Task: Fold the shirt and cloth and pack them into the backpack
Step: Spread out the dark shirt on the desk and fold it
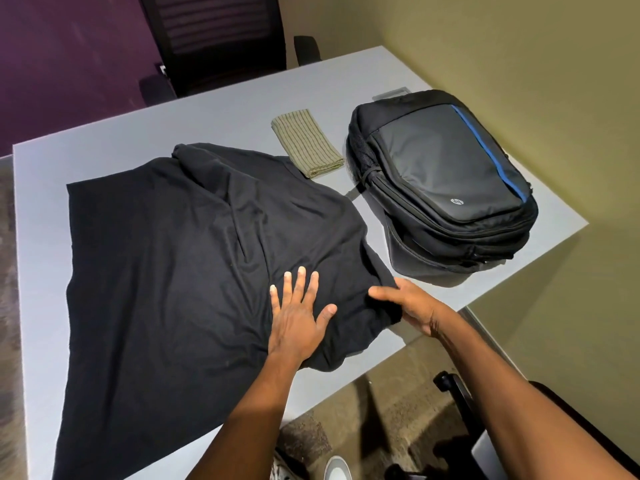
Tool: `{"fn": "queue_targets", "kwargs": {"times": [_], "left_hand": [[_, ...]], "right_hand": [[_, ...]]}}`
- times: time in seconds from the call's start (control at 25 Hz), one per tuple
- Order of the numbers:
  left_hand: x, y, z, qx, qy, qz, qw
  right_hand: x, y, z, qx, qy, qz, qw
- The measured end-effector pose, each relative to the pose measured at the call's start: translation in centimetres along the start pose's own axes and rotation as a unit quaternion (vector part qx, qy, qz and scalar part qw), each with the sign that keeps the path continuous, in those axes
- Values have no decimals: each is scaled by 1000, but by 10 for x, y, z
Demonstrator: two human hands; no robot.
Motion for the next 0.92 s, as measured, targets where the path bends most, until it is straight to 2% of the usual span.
{"fn": "queue_targets", "kwargs": {"times": [0.08,0.12,0.2,0.24,0.28,0.32,0.44,0.52,0.6,0.68,0.76,0.84,0.92], "left_hand": [[0,-1,0,-5,8,-1,1000],[0,-1,1,-6,8,-1,1000],[0,-1,2,-9,2,0,1000],[0,0,2,-10,0,-1,1000],[0,-1,2,-13,-1,-2,1000],[0,-1,2,-14,1,-4,1000],[0,-3,0,-13,24,-13,1000],[0,-4,-2,-7,53,-18,998],[-1,-4,-4,-1,79,-20,997],[-2,-4,-3,-5,88,-22,996],[-3,-5,-1,-11,88,-26,996],[-3,-5,-2,-10,93,-31,995],[-3,-5,-3,-10,104,-38,994]], "right_hand": [[11,3,6,-38,196,16,980],[17,2,3,-30,300,20,953],[23,1,-13,31,462,47,885],[20,5,-20,65,505,60,859],[14,7,-25,96,513,49,852],[4,13,-26,111,491,16,864],[-20,31,-22,87,272,-79,955],[-24,36,-19,83,178,-84,977],[-28,33,-13,93,130,-86,983],[-41,35,-11,136,163,-105,972],[-58,42,-15,186,308,-147,922],[-68,49,-14,199,436,-176,860],[-70,51,-16,195,476,-147,845]]}}
Point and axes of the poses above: each hand's wrist, its own y-axis away from the middle knuckle, its own z-axis out of the palm, x = y × z, the point moved 10 cm from there along -y, towards the middle knuckle, and after that the axes turned 6 degrees about z, right-handed, at the moved point
